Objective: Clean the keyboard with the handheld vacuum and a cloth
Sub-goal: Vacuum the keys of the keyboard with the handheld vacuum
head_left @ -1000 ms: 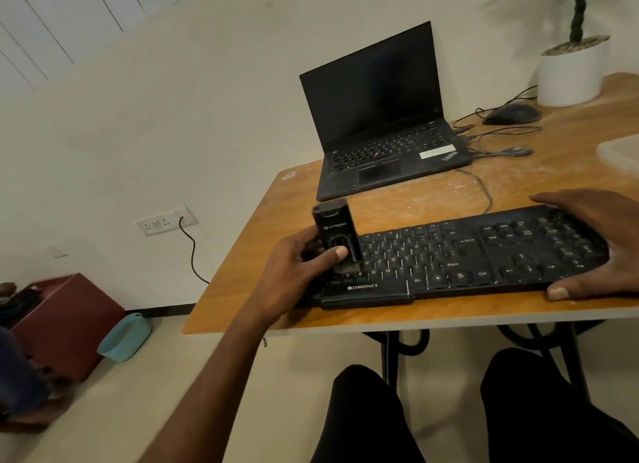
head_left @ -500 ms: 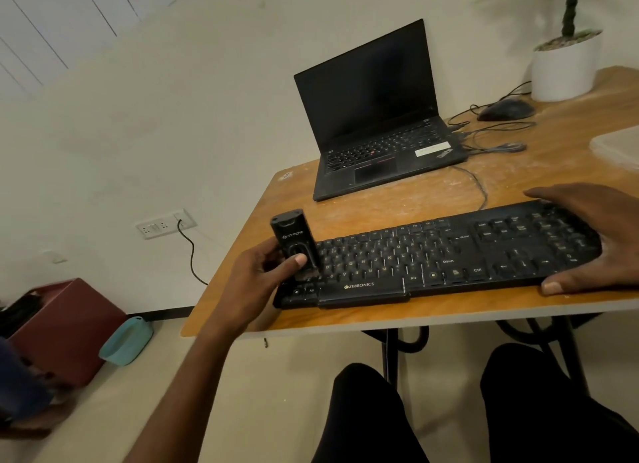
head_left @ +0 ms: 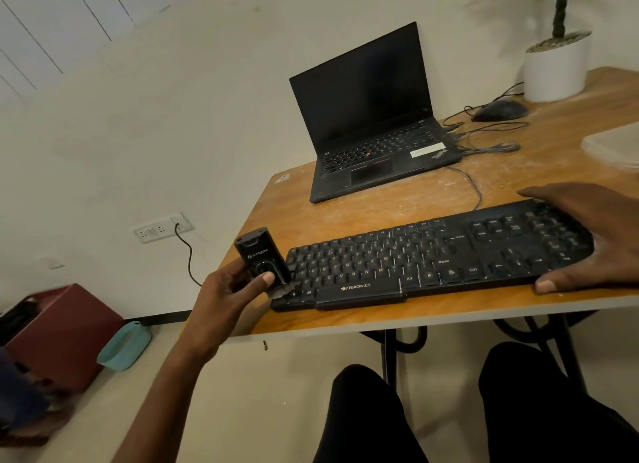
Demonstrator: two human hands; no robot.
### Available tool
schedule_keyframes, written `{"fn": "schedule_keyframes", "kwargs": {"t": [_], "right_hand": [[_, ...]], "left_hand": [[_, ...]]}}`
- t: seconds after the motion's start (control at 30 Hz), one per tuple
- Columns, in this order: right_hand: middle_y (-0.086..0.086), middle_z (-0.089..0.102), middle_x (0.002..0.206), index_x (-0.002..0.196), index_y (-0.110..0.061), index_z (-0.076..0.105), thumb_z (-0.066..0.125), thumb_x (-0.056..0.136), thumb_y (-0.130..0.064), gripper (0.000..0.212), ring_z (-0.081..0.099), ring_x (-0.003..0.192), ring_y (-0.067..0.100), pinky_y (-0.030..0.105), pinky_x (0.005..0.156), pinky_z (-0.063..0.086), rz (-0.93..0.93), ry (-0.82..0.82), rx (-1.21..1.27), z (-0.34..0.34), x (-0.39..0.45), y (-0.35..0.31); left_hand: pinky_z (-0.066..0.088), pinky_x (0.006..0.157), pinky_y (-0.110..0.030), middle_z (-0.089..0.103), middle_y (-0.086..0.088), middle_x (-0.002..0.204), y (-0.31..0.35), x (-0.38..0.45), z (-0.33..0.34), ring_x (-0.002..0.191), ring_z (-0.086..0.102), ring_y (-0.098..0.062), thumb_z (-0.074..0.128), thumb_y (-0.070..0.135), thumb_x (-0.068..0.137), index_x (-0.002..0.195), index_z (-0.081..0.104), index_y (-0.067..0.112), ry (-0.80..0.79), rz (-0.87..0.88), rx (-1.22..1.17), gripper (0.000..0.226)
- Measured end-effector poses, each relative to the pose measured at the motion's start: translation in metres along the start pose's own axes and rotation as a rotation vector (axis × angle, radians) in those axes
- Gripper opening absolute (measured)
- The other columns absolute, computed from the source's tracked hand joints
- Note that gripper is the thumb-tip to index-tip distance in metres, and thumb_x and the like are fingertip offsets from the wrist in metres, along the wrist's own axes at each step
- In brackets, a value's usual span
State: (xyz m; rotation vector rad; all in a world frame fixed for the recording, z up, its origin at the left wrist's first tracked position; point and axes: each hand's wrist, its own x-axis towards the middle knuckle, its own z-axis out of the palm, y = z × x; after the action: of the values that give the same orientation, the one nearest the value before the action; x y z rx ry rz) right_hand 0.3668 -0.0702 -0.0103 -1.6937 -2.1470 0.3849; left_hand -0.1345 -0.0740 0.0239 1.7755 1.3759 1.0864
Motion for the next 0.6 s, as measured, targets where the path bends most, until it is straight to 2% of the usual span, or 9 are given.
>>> {"fn": "schedule_keyframes", "kwargs": {"t": [0.1,0.2,0.23,0.37,0.47,0.6], "right_hand": [[-0.007,0.037,0.156,0.139,-0.073,0.003,0.068,0.033,-0.1,0.127,0.039,0.138,0.022,0.053,0.113,0.039,0.002,0.011,-0.017,0.0,0.002,0.003],[-0.006,0.036,0.157,0.139,-0.073,0.002,0.067,0.034,-0.1,0.127,0.038,0.14,0.023,0.054,0.113,0.039,0.006,0.008,-0.019,0.001,0.001,0.005],[-0.006,0.035,0.157,0.14,-0.072,0.002,0.067,0.035,-0.101,0.127,0.037,0.14,0.022,0.053,0.114,0.038,0.005,0.006,-0.02,0.001,0.0,0.005],[-0.007,0.036,0.156,0.139,-0.073,0.002,0.067,0.034,-0.101,0.126,0.037,0.14,0.021,0.051,0.113,0.039,-0.009,0.003,-0.017,0.0,0.0,0.004],[-0.008,0.035,0.156,0.136,-0.075,0.0,0.067,0.034,-0.1,0.125,0.035,0.14,0.019,0.05,0.113,0.039,-0.007,-0.001,-0.008,-0.002,0.0,0.005],[-0.012,0.032,0.156,0.137,-0.075,0.0,0.068,0.036,-0.1,0.124,0.032,0.141,0.015,0.046,0.113,0.037,-0.016,0.007,0.014,0.001,-0.003,0.005]], "left_hand": [[0.055,0.103,-0.043,0.076,-0.001,0.125,0.003,0.001,0.01,0.119,0.071,-0.02,0.067,0.019,0.097,0.131,0.068,0.015,-0.05,0.018,0.038,0.035],[0.06,0.088,-0.026,0.077,0.004,0.12,0.013,0.003,0.032,0.113,0.072,-0.017,0.066,0.021,0.097,0.128,0.068,0.018,-0.118,0.062,0.054,0.032],[0.059,0.087,-0.025,0.077,0.004,0.12,0.017,0.003,0.039,0.112,0.072,-0.017,0.066,0.021,0.097,0.128,0.068,0.018,-0.14,0.072,0.041,0.032],[0.059,0.095,-0.032,0.075,-0.001,0.125,0.023,0.004,0.059,0.117,0.07,-0.021,0.066,0.021,0.098,0.134,0.065,0.016,-0.203,0.09,0.022,0.037],[0.059,0.093,-0.031,0.076,0.002,0.123,0.023,0.003,0.052,0.115,0.071,-0.019,0.067,0.022,0.096,0.131,0.066,0.017,-0.184,0.093,0.029,0.036],[0.058,0.099,-0.044,0.077,0.004,0.12,0.016,-0.006,0.032,0.113,0.073,-0.018,0.067,0.025,0.092,0.129,0.068,0.018,-0.118,0.052,0.023,0.037]]}}
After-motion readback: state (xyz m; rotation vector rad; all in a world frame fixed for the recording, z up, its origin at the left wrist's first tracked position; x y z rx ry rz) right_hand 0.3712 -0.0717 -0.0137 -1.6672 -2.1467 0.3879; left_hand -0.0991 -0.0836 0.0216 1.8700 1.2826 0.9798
